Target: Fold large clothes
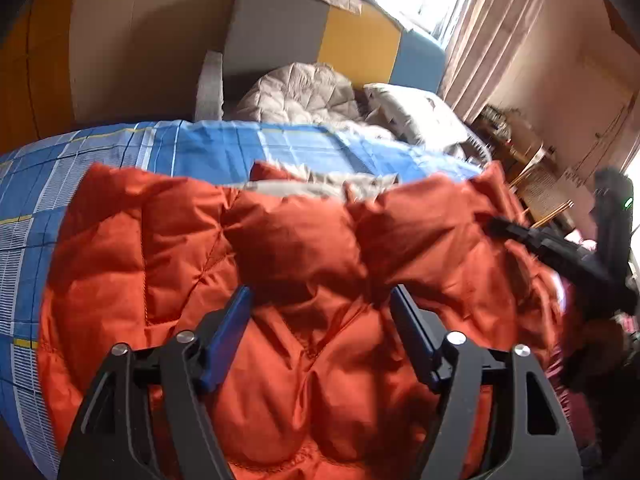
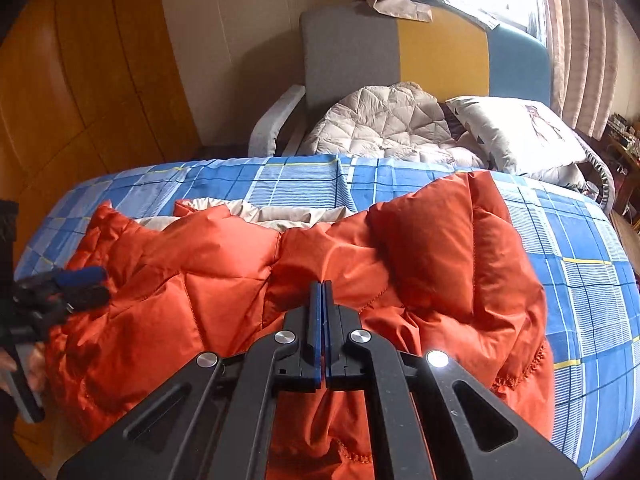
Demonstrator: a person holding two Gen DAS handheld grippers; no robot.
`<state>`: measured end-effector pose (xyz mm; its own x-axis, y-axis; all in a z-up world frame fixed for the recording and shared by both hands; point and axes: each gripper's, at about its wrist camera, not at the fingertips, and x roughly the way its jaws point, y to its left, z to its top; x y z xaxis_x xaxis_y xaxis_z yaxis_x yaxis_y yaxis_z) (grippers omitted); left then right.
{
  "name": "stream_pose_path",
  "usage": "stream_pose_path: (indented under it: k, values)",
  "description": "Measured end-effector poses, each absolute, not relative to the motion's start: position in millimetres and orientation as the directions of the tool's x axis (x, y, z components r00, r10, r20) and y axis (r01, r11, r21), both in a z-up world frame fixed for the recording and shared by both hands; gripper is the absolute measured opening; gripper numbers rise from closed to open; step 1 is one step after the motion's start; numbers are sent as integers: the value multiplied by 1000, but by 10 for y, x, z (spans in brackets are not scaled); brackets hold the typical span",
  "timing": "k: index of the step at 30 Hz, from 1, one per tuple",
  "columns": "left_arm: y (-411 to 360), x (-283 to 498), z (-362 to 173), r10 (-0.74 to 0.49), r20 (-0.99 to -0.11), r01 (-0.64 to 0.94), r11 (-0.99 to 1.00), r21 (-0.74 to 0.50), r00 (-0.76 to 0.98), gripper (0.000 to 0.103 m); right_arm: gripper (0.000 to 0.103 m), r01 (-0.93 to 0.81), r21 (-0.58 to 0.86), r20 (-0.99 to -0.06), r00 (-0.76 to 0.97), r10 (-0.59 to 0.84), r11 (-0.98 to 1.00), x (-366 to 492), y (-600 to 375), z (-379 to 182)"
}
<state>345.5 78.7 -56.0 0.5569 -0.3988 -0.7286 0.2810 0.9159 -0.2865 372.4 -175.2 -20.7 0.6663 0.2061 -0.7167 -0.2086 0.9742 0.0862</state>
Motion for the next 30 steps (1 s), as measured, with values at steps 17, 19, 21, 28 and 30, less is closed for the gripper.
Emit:
stream_pose_path:
  k: [17, 19, 21, 28, 30]
  values:
    - [999, 3524, -360, -338, -604, 243, 941, -235, 722, 1, 1, -181, 81, -646, 739, 190, 980, 3749, -1745, 27]
    - [992, 3646, -489, -324, -629, 233, 946, -226, 707, 1, 1, -173, 51, -656, 736, 164, 984, 3838, -1695, -60]
    - [1001, 3728, -622, -316, -648, 222, 949, -226, 693, 1, 1, -163, 36, -676, 723, 144, 986, 3928, -1647, -193]
    - [1048, 3901, -953, -338, -666, 191, 939, -286, 665, 7, 1, -131, 25, -718, 688, 109, 991, 4184, -1617, -624]
    - [1063, 3942, -1033, -346, -667, 188, 935, -299, 660, 8, 1, -121, 39, -724, 681, 112, 992, 4235, -1630, -708]
